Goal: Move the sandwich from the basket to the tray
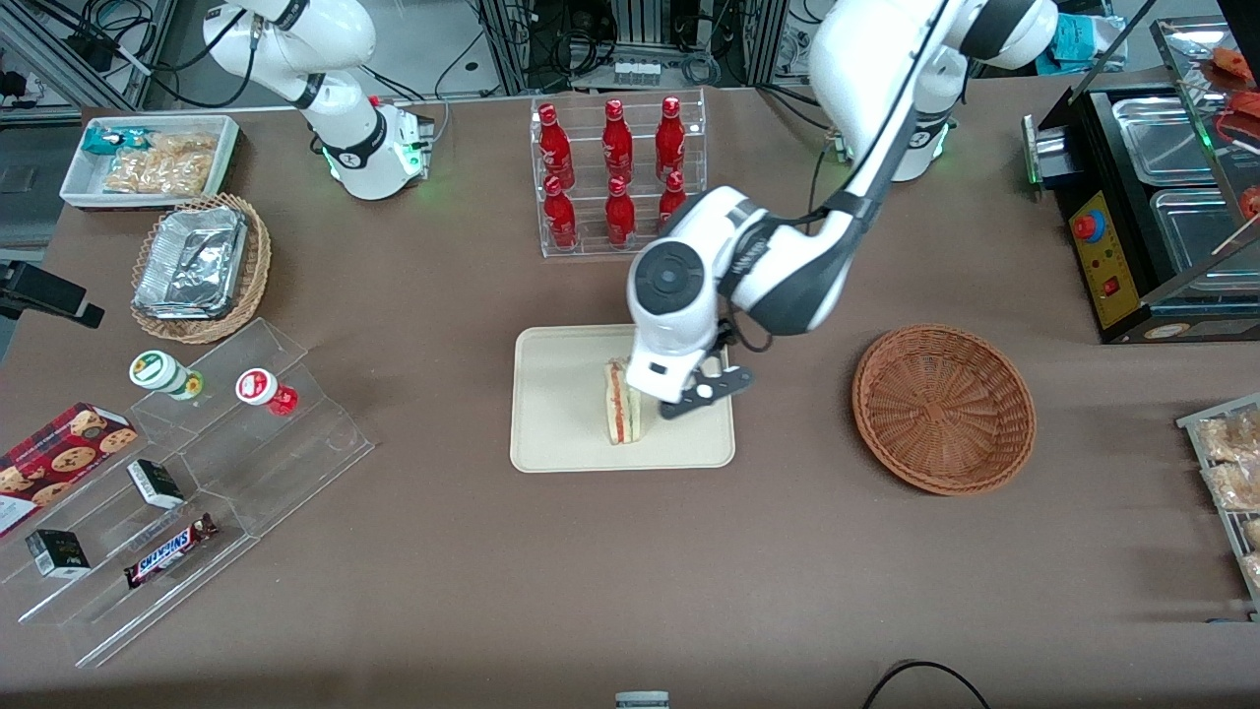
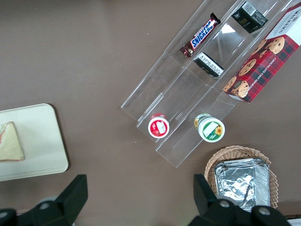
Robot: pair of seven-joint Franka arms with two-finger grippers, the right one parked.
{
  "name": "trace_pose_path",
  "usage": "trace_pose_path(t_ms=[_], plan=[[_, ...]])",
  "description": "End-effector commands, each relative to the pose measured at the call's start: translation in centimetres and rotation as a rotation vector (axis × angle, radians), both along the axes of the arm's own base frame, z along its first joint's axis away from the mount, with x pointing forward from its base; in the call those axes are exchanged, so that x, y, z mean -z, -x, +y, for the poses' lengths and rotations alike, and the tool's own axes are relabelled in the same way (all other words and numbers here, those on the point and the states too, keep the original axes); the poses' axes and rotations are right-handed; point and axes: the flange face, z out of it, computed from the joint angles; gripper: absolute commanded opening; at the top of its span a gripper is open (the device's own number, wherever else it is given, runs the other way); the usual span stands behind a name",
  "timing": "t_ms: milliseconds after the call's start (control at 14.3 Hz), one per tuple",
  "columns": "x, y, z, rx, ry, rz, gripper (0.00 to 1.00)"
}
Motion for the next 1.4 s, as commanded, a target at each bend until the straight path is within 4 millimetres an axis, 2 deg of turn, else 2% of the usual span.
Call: trace_pose_path(t_ms=[0,140,420,560,630,910,980,1330], plan=[[-1.2,0.1,6.4,0.004,-0.022,0.031,1.0],[-2.7,-0.1,11.7,0.059,0.0,0.058,1.0],[-5.1,1.9,20.2,0.149,0.025,0.089,1.0],[-6.0,2.5,22.8,0.182,0.035,0.095,1.0],[-6.8,2.5,24.4,0.185,0.042,0.088,1.0],[-10.4,3.5,28.4,0.219,0.055,0.118,1.0],[-11.2,3.4,30.3,0.22,0.063,0.135,1.0],[-16.1,3.1,36.0,0.33,0.109,0.138,1.0]])
